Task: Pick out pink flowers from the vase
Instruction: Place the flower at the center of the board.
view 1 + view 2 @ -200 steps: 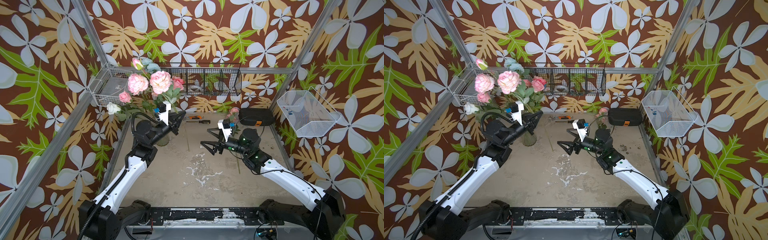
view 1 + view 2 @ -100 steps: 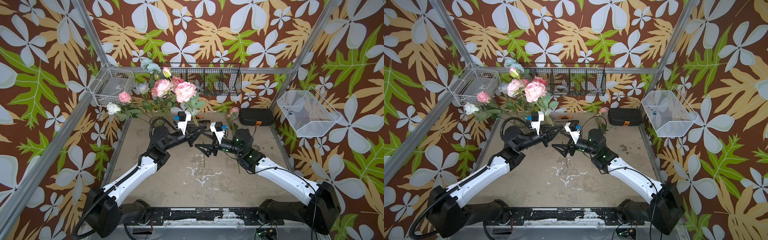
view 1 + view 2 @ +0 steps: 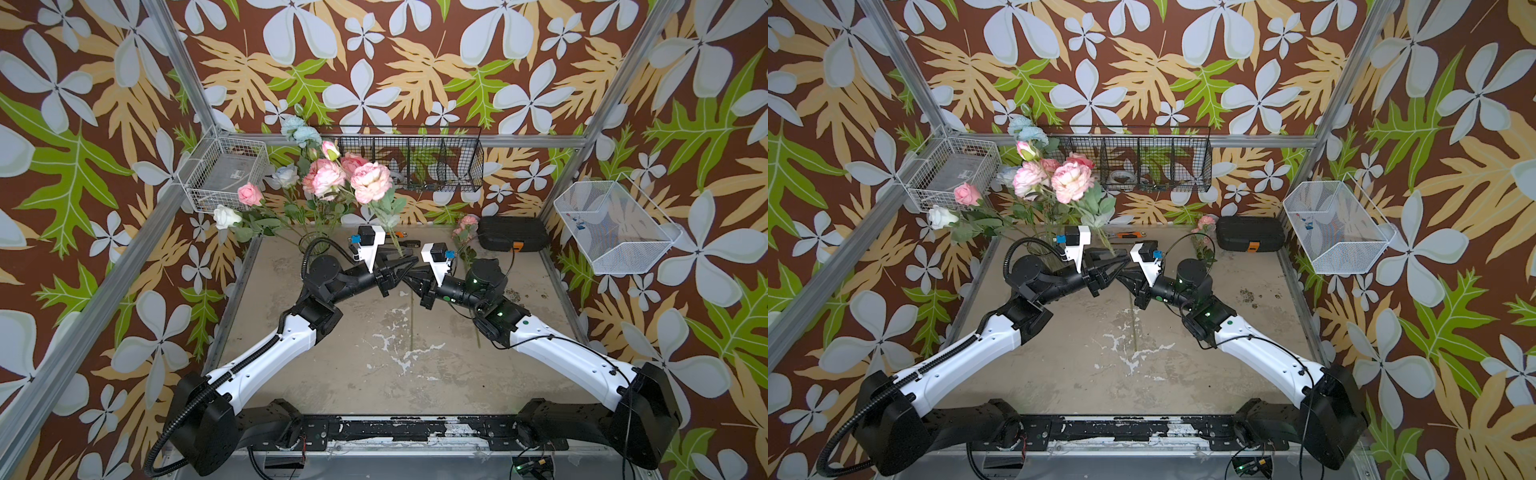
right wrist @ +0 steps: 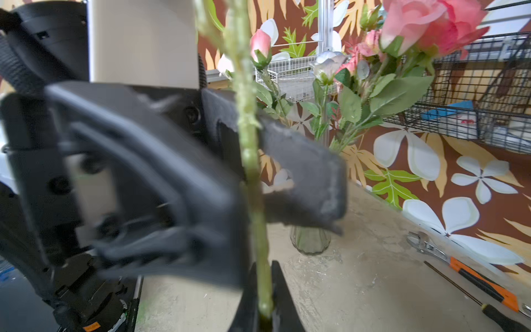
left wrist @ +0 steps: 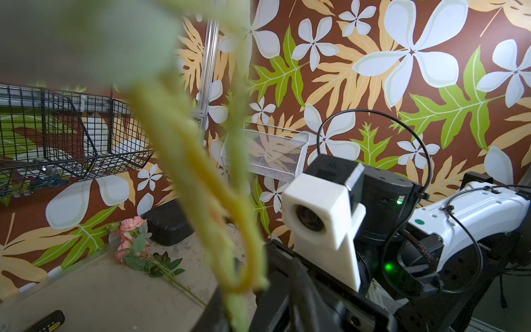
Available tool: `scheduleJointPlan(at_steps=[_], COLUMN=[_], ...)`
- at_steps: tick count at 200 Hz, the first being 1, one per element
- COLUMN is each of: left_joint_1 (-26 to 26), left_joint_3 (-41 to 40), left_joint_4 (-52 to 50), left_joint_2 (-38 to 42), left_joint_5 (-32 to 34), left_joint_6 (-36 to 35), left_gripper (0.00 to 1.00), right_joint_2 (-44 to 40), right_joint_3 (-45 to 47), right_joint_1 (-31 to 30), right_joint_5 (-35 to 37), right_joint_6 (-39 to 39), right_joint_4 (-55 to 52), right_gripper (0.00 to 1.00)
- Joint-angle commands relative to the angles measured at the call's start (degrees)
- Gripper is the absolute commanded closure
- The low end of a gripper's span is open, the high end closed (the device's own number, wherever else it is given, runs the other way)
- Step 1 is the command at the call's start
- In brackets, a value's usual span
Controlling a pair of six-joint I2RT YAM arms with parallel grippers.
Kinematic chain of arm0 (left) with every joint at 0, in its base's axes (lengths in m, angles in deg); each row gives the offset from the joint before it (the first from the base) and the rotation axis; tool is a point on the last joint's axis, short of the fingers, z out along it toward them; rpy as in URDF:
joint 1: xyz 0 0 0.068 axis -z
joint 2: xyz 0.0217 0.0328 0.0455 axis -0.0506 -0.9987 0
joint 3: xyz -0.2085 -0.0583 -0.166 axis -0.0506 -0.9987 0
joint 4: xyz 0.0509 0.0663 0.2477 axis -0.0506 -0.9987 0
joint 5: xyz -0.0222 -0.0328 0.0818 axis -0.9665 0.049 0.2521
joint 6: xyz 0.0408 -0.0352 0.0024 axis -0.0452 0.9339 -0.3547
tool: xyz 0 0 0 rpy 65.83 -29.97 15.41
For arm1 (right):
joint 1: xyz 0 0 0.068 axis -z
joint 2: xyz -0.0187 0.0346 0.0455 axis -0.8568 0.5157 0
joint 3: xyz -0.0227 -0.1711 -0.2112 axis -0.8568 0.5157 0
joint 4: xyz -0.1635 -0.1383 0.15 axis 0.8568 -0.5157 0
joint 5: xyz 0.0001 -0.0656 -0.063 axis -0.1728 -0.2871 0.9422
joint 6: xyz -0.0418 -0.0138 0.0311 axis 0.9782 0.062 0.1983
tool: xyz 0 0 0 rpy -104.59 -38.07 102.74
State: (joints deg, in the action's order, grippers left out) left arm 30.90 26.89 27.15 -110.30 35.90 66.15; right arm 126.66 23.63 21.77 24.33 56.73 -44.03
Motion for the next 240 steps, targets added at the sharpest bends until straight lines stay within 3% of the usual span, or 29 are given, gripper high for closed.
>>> scheduleJointPlan(at_steps=[1, 16, 27, 75, 124, 154, 203, 240], left_joint_1=[0.04, 0.04, 0.04, -0.04, -0.04, -0.05, -0.05, -0.04], left_joint_3=[-0.92, -2.76, -4.97, -19.35, -26.25, -26.42, -26.19, -26.71], left_joint_4=[2.98, 2.68, 2.61, 3.04, -1.89, -0.72, 1.2, 0.57], left_joint_2=[0.7, 2.0, 3.49, 14.9, 20.04, 18.42, 14.98, 15.42], left_joint_5=[3.03, 8.15, 12.19, 26.05, 29.26, 28.79, 27.21, 27.12], left_joint_6=[-1.47, -2.39, -3.44, -3.52, -4.77, -5.19, -5.07, -5.03], left_gripper=[0.33, 0.08, 0.01, 0.0, 0.0, 0.0, 0.0, 0.0], right_joint_2=[-0.3, -1.08, -1.76, -5.57, -8.6, -1.08, 14.93, 16.42], right_joint_3=[-0.07, 0.13, 0.39, 1.82, 4.89, 1.86, -7.88, -4.57], right_joint_1=[0.01, 0.17, 0.78, 6.68, 20.41, 26.12, 26.29, 26.29], right_joint_5=[6.08, 9.88, 11.09, 16.59, 18.68, 17.94, 17.18, 16.16], right_joint_6=[-1.14, -1.45, -2.36, -8.77, -10.22, -8.65, -6.9, -11.25], right_joint_4=[0.58, -0.59, -1.89, -17.43, -32.77, -36.47, -39.23, -35.36], right_gripper=[1.0, 1.0, 1.0, 1.0, 1.0, 1.0, 1.0, 1.0])
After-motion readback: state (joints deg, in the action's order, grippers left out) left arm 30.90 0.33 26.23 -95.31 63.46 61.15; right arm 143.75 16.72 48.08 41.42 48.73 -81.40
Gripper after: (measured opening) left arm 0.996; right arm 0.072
